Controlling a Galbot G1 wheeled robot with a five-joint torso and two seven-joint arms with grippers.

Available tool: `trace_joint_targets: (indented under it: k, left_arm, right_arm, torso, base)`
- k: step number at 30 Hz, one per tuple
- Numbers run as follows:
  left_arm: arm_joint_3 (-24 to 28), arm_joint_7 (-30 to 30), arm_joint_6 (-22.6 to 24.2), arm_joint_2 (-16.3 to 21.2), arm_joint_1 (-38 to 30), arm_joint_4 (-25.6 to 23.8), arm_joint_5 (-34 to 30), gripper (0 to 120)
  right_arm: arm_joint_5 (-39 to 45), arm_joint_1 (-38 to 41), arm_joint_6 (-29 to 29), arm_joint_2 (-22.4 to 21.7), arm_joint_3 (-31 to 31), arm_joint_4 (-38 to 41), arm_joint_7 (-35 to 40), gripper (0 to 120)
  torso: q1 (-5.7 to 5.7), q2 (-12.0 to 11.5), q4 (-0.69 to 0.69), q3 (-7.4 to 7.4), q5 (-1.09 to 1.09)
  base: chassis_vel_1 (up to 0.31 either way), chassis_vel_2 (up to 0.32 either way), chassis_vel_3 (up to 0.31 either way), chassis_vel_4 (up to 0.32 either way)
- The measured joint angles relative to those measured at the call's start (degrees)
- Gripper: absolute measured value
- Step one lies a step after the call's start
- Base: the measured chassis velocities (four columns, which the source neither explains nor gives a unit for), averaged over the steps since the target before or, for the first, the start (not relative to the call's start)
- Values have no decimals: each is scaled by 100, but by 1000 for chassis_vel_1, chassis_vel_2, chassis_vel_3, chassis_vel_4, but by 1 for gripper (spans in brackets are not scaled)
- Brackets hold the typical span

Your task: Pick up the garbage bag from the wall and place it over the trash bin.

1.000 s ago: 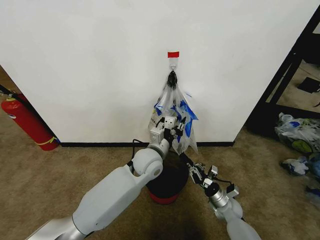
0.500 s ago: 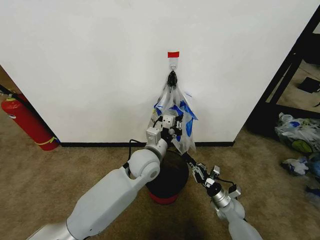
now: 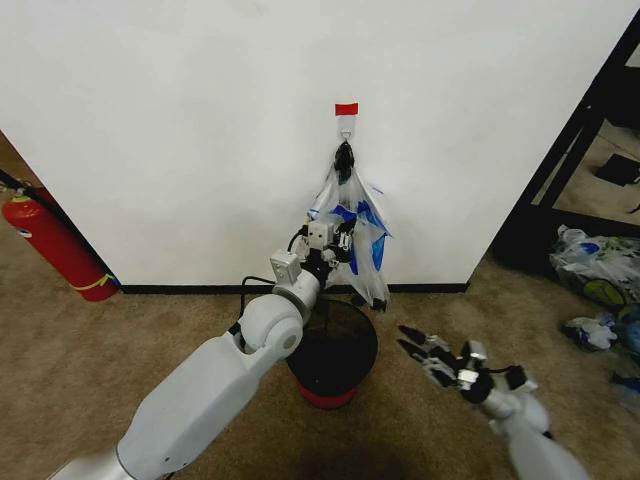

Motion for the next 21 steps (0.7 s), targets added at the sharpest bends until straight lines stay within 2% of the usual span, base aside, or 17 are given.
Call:
trace_joint_targets:
  k: [1, 2, 4, 7, 9, 10, 13, 17, 21]
  left_arm:
    - [-19, 8, 0, 25, 24, -14, 2, 0]
    - [-19, 8, 0, 25, 24, -14, 2, 0]
    - [-61, 18, -1, 91, 87, -67, 7, 0]
    - [-119, 68, -1, 211, 183, -153, 10, 0]
    - [-155, 106, 0, 278, 235, -183, 16, 0]
    - [-155, 106, 0, 278, 235, -183, 16, 0]
    - [-201, 121, -1, 341, 279, -191, 29, 0]
    - [-208, 122, 1, 351, 295, -191, 40, 0]
    - [-199, 117, 15, 232, 291, -143, 62, 0]
  right_arm:
    - [206, 37, 98, -27, -49, 122, 647, 52]
    - [206, 37, 98, -27, -49, 122, 647, 52]
    - [406, 131, 382, -36, -217, 345, 2028, 61]
    - [392, 329, 564, 24, -537, 445, 3659, 74]
    - [550, 504, 537, 83, -816, 413, 4180, 83]
    - [550, 504, 537, 83, -816, 413, 4180, 83]
    - [767, 895, 415, 210, -1194, 134, 4515, 94]
    - [964, 1169, 180, 281, -1476, -56, 4338, 96]
    - [964, 1571, -38, 357, -1749, -317, 3668, 79]
  torso:
    - [0, 0, 1, 0, 0]
    - [0, 0, 1, 0, 0]
    - [0, 0, 3, 0, 0]
    - [0, 0, 2, 0, -1]
    - [0, 0, 2, 0, 0]
    - [0, 0, 2, 0, 0]
    - [0, 0, 3, 0, -1]
    - [0, 0, 2, 1, -1]
    - [1, 0, 0, 1, -1]
  base:
    - [0, 0, 0, 0]
    - [0, 0, 0, 0]
    - [0, 0, 0, 0]
    - [0, 0, 0, 0]
    - [0, 0, 0, 0]
    - [0, 0, 0, 0]
    - [0, 0, 0, 0]
    - [0, 0, 0, 0]
    - [0, 0, 0, 0]
